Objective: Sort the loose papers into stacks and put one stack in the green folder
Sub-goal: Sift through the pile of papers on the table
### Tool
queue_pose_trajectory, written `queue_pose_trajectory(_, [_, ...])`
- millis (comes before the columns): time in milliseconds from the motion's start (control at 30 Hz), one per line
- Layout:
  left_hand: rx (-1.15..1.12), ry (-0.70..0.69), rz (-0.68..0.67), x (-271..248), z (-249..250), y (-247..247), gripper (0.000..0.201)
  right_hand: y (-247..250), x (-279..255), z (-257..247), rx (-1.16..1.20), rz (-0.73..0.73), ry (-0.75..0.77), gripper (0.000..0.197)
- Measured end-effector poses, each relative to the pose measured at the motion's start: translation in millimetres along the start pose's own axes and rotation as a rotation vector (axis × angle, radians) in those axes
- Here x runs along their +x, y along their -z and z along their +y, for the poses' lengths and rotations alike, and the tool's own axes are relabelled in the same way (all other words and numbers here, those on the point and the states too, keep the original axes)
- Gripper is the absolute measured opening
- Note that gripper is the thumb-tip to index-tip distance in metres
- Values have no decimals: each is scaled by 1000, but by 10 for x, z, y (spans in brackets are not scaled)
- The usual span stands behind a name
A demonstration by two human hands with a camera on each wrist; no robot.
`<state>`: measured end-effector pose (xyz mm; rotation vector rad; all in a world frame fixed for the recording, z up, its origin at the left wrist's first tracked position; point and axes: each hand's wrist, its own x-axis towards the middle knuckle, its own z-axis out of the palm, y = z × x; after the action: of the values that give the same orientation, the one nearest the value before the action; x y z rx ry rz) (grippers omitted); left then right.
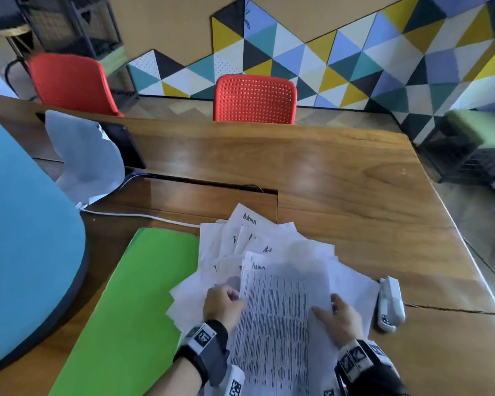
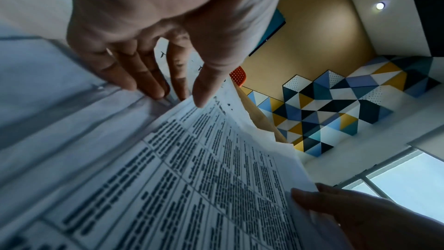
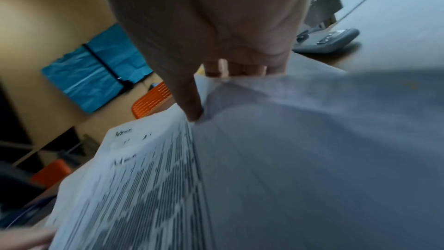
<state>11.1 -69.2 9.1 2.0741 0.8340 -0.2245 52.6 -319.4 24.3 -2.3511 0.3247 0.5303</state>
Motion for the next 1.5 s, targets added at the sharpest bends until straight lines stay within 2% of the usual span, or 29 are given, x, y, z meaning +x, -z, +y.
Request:
queue_pose_trajectory(100, [33,-74,-5,-46,-86,7,4,-25,-88,60,62,141,200,23])
queue_pose_trajectory(200, [102,-135,112,-30,-186,47,18,-22,-182,130,84,247,326,31])
queue_pose_trajectory(267, [-5,-121,126,-37,-211,77,25,7,-230,200,238,181,301,33])
queue_pose_trajectory(333, [-88,-46,121,-41,-191,119,28,24,-239,239,418,93,257,27])
queue_pose_trajectory(467, [-163,40,42,-25,-168,90,26,-43,-219,248,552,8,184,26])
queue_pose_trajectory(533, [-153,-1,-20,-45,-147,65,14,-57,-188,201,587,-64,135,35])
queue_pose_trajectory(600, [-279,-46,-114,-82,-142,63,15,-29,-157,160,640,-81,74,51])
queue_pose_trajectory(667, [-557,11,-244,-144,-133,76,26,10,-126,144,690,-80,36,59])
queue_pose_trajectory(733, [-845,131,-380,-200,-151,91,39,23,-93,172,713,-89,10,54])
queue_pose_trajectory(767, [-890,173,-435,-228,-147,105,43,20,-68,199,713,-89,-2,49])
queue_pose_trajectory(833, [-847,229,-482,-252,-144,113,53,32,-50,198,705,-99,-39,35])
queue_pose_trajectory(900, [-694,243,-408,-247,-139,134,80,51,-74,191,685,-114,-57,36])
queue_pose_trajectory(933, [-622,180,-345,-216,-166,135,89,67,-82,191,664,-119,-56,38])
queue_pose_trajectory(1000, [-432,24,-106,-164,-175,184,82,93,-123,191,634,-110,-53,25])
queue_pose_trajectory(1067, [-314,-20,154,-116,-213,266,66,116,-181,174,630,-115,-60,13])
queue_pose_trajectory(1133, [-252,-76,238,-70,-266,297,48,101,-198,182,642,-129,-68,17])
queue_pose_trajectory(1167, [-186,-76,245,-42,-302,292,41,71,-193,201,628,-125,-66,20])
queue_pose_trajectory(1233, [-77,-2,259,-17,-310,298,41,17,-192,208,591,-118,-72,26])
queue_pose_trajectory(1300, [-140,81,235,-28,-257,339,45,-19,-153,216,581,-138,-69,40])
queue_pose_trajectory(1333, [-204,119,204,-38,-233,351,45,-11,-160,176,571,-142,-70,39])
queue_pose_trajectory(1433, [-288,50,108,-124,-133,389,33,16,-161,82,568,-180,-8,19])
queue_pose_trajectory(1500, [-403,-12,-11,-246,-16,428,21,10,-172,57,554,-205,28,18])
